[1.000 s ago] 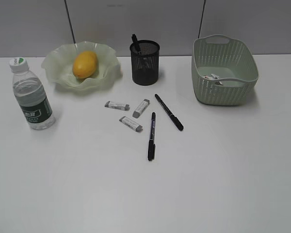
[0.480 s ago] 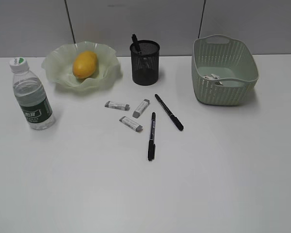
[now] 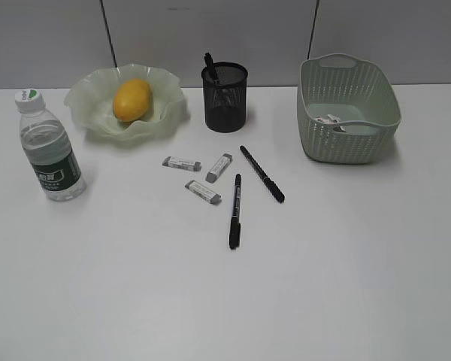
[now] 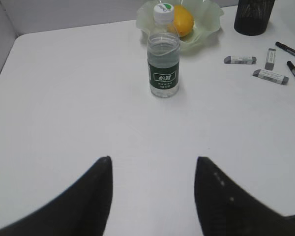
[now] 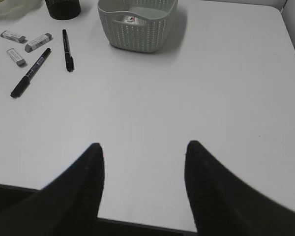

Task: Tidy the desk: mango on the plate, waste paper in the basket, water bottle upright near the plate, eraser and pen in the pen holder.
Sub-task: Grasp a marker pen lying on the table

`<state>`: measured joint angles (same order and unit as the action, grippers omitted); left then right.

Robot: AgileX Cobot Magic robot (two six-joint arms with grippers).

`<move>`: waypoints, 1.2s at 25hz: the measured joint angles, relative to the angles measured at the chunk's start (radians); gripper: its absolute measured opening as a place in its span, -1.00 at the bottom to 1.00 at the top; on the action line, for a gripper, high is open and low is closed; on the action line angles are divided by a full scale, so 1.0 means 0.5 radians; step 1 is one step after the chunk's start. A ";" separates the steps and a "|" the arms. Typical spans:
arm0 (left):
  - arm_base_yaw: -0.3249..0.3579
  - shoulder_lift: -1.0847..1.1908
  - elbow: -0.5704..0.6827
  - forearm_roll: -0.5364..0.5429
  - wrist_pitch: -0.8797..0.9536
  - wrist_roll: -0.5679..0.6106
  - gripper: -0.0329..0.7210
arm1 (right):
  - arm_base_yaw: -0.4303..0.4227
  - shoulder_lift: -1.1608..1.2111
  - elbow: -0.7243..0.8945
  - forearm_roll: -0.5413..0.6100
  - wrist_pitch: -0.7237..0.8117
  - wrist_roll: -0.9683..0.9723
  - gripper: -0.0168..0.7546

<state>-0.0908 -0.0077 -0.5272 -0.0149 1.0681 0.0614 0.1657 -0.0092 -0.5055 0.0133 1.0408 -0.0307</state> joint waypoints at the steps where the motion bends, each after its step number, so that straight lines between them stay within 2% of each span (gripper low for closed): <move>1: 0.000 0.000 0.000 0.000 0.000 0.000 0.17 | 0.000 0.000 0.000 0.000 0.000 0.000 0.15; 17: 0.000 0.092 0.000 -0.002 0.002 0.000 0.14 | 0.000 0.000 0.000 0.000 0.000 0.002 0.15; 22: 0.000 0.541 -0.096 -0.076 0.008 0.000 0.14 | 0.000 0.000 0.000 0.000 0.000 0.002 0.15; 30: -0.002 1.518 -0.477 -0.145 -0.064 0.000 0.13 | 0.000 0.000 0.000 0.000 0.000 0.002 0.15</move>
<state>-0.0917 0.7514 -0.7656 -0.0876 1.0361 0.0614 0.1657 -0.0092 -0.5055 0.0133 1.0408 -0.0295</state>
